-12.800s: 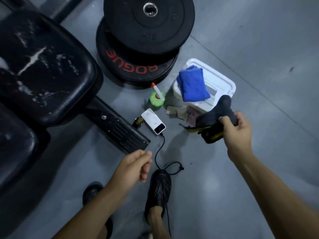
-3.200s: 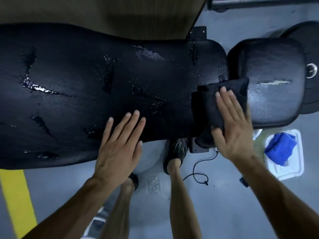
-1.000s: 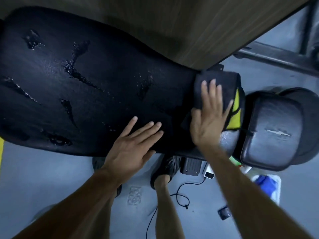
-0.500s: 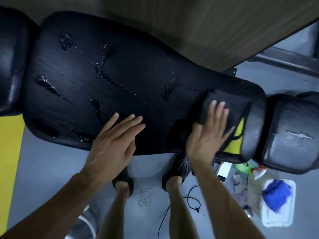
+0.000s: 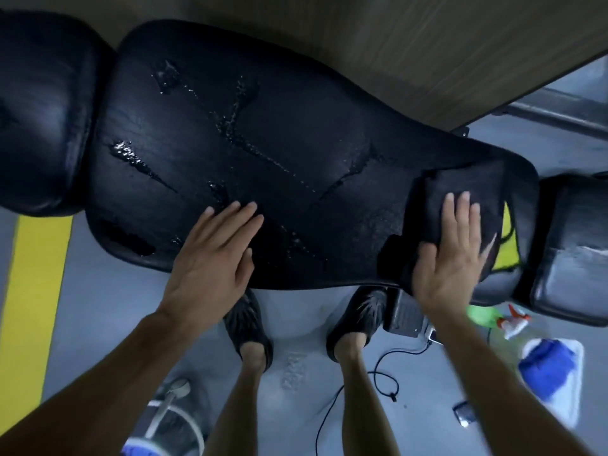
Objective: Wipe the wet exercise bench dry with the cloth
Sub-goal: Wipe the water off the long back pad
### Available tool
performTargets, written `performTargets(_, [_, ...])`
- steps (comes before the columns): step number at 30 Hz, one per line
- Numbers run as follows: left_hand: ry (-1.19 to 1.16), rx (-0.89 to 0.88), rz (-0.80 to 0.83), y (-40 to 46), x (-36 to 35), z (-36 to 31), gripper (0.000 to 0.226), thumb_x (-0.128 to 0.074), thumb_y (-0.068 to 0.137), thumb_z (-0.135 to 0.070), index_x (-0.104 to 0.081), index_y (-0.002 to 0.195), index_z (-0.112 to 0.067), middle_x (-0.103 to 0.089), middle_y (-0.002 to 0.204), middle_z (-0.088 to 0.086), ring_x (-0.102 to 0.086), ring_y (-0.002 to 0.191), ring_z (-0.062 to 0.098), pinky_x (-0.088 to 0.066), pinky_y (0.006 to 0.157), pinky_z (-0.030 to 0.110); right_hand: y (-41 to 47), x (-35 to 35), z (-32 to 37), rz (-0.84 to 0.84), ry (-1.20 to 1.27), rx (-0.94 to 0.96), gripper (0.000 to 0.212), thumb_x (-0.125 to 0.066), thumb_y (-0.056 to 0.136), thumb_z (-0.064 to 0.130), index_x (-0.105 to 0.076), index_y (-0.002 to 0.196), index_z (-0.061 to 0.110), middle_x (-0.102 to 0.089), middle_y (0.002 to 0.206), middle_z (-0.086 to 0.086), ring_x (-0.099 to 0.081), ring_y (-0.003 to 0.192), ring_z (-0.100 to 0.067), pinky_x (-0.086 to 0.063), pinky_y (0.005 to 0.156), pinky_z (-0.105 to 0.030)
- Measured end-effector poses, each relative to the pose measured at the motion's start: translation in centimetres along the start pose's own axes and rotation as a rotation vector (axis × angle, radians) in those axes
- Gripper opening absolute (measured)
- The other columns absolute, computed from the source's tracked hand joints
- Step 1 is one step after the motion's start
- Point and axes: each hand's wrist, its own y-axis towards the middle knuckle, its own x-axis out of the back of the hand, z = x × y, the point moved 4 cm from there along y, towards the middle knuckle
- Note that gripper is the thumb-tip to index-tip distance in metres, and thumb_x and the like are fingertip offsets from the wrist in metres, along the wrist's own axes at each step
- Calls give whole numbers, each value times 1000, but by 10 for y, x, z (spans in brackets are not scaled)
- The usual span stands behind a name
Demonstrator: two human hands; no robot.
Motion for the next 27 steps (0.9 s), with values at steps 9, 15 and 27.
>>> performTargets(9, [63, -46, 36, 12, 1, 13, 53, -41, 85, -9, -57, 136, -6, -52, 147, 4, -49, 136, 23, -26, 118, 52, -95, -52, 150, 343, -68, 709, 82, -46, 87, 37, -21, 163, 20, -12, 171, -1, -8, 158, -18, -10, 123, -62])
performTargets(15, [29, -68, 62, 11, -1, 20, 59, -37, 83, -9, -54, 139, -11, -49, 150, 0, -47, 138, 19, -24, 118, 54, 5, -7, 44, 396, -228, 916, 93, -52, 74, 32, -23, 162, 24, -18, 170, 2, -15, 157, -17, -18, 122, -63])
performTargets(27, [31, -81, 90, 13, 2, 24, 58, -48, 82, -6, -55, 139, -15, -49, 149, -4, -50, 135, 15, -25, 117, 56, -20, -5, 38, 540, -290, 1005, 69, -22, 96, 43, -14, 163, 32, -8, 172, 9, -10, 158, -15, -17, 123, -63])
